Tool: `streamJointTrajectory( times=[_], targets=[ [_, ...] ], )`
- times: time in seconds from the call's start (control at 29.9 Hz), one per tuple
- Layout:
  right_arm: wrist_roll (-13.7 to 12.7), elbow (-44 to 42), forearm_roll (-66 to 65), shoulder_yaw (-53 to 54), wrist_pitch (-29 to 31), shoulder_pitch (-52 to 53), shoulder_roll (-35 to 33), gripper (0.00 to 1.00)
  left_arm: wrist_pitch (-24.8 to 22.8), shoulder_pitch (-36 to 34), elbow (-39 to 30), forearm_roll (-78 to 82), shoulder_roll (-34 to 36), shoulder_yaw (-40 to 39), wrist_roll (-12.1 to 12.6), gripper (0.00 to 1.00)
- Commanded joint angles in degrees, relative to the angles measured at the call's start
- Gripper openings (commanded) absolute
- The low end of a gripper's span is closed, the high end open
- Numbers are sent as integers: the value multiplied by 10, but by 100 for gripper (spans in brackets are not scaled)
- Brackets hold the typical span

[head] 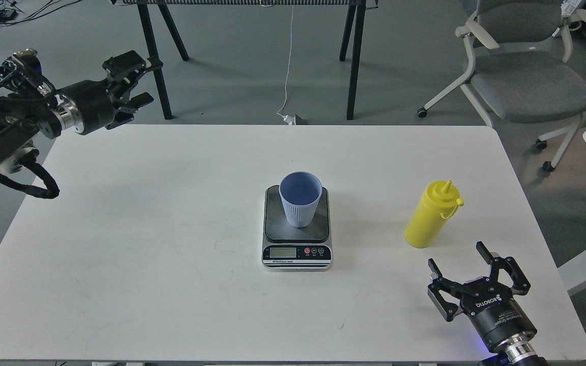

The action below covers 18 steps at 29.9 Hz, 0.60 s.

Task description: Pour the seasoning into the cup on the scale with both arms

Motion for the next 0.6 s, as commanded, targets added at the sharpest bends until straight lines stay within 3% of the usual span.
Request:
streamJointTrajectory(
  times=[0.0, 0.33, 0.57],
  targets=[
    [0, 36, 0, 22, 0, -30, -38, 98, 0, 0, -1, 0, -6, -1, 0, 99],
    [0, 95, 5, 102, 0, -59, -179, 99, 0, -3, -1, -4, -13, -10, 0, 99],
    [-2, 99, 9, 176, 0, -54, -240, 99, 0, -8, -2, -6, -18, -10, 0, 99]
  ],
)
